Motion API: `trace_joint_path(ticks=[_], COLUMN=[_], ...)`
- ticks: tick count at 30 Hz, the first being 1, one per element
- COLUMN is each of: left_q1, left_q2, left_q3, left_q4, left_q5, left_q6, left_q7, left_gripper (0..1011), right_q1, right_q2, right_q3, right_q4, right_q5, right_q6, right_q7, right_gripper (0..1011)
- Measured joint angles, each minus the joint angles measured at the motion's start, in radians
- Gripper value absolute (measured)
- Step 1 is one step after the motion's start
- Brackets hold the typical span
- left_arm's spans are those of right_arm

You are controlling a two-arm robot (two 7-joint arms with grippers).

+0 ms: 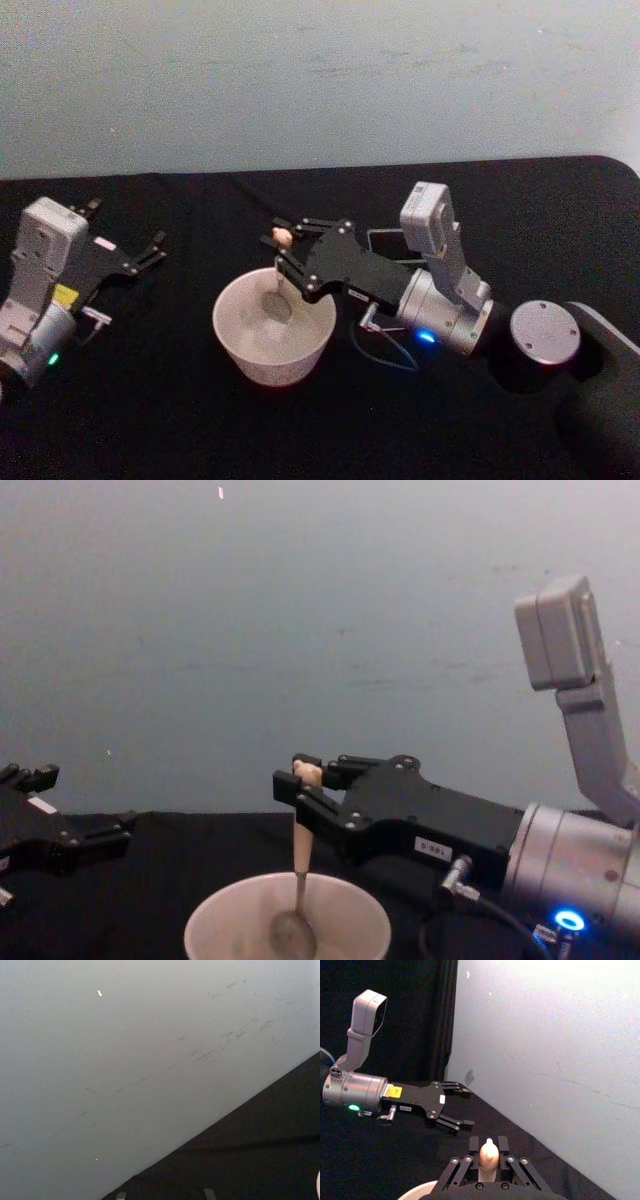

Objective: Pick up the stirring spoon with one hand, stir inside the cup, then place it back in its original position.

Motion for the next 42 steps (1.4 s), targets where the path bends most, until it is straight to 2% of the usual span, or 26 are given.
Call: trace_joint_path(ticks=[9,14,26,35,42], left_q1=[0.000,0.000,0.000,0.000,0.000], left_q2=[0.000,0.000,0.000,0.000,0.000], left_q3=[0.000,0.000,0.000,0.000,0.000], left_q4=[0.000,0.000,0.000,0.000,0.000], left_q5=[0.000,0.000,0.000,0.000,0.000], left_q6=[0.000,0.000,0.000,0.000,0.000], left_q7=[0.000,0.000,0.000,0.000,0.000], left_gripper=[1001,1001,1001,1001,1001], right_q1=[-0.003,-0.015,-0.080,-0.120,-0.111], right_q2=[0.005,0.022,0.086,0.115,0.093], right_q3=[0.012,0.022,0.035,0.016,-0.008], right_q4=[0.001,-0.012,-0.112,-0.187,-0.186], right_q5=[-0.008,-0.010,0.030,0.064,0.068], right_q6=[-0.005,-0.006,0.015,0.040,0.045], right_q7=[-0.001,0.002,0.042,0.072,0.068], right_gripper=[211,211,211,211,210])
